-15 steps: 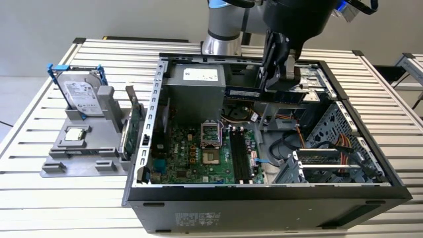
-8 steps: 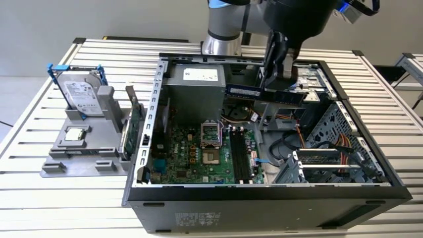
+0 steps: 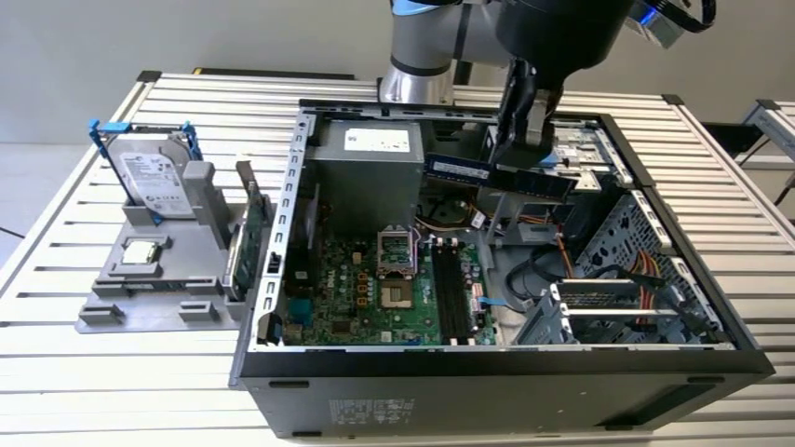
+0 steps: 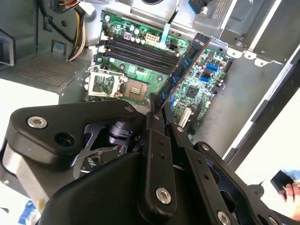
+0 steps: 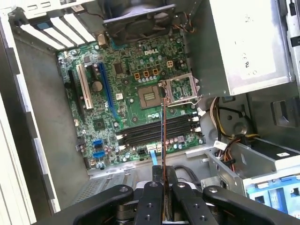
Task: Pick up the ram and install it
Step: 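Insert the ram into the slot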
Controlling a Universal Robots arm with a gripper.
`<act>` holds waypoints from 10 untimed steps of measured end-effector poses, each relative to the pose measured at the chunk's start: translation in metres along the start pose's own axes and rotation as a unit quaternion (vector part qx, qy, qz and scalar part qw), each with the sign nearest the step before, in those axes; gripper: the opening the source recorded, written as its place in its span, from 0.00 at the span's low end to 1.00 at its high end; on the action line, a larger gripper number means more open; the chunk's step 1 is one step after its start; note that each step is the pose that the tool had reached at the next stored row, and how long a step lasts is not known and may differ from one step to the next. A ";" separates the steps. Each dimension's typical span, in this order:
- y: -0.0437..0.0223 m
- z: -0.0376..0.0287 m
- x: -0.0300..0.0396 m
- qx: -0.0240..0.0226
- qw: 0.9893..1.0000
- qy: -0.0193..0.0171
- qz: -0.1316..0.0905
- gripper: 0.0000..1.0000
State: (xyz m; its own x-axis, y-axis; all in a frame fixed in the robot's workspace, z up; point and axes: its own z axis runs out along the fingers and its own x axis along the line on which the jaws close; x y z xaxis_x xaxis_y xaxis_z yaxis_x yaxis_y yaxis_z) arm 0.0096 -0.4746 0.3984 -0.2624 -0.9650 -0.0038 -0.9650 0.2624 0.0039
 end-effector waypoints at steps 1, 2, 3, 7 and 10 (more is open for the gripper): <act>0.0000 0.0000 -0.0002 0.000 1.000 0.000 0.006 0.00; -0.0001 0.0000 -0.0003 0.000 1.000 0.000 0.010 0.00; -0.0001 0.0000 -0.0005 0.000 1.000 0.000 0.015 0.00; -0.0003 0.0001 -0.0011 0.000 0.999 0.000 0.036 0.00; -0.0004 0.0001 -0.0016 0.000 0.999 0.000 0.051 0.00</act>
State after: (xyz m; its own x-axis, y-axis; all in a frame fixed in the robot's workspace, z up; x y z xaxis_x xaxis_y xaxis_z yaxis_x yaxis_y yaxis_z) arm 0.0104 -0.4731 0.3983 -0.3598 -0.9330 -0.0037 -0.9330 0.3598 0.0039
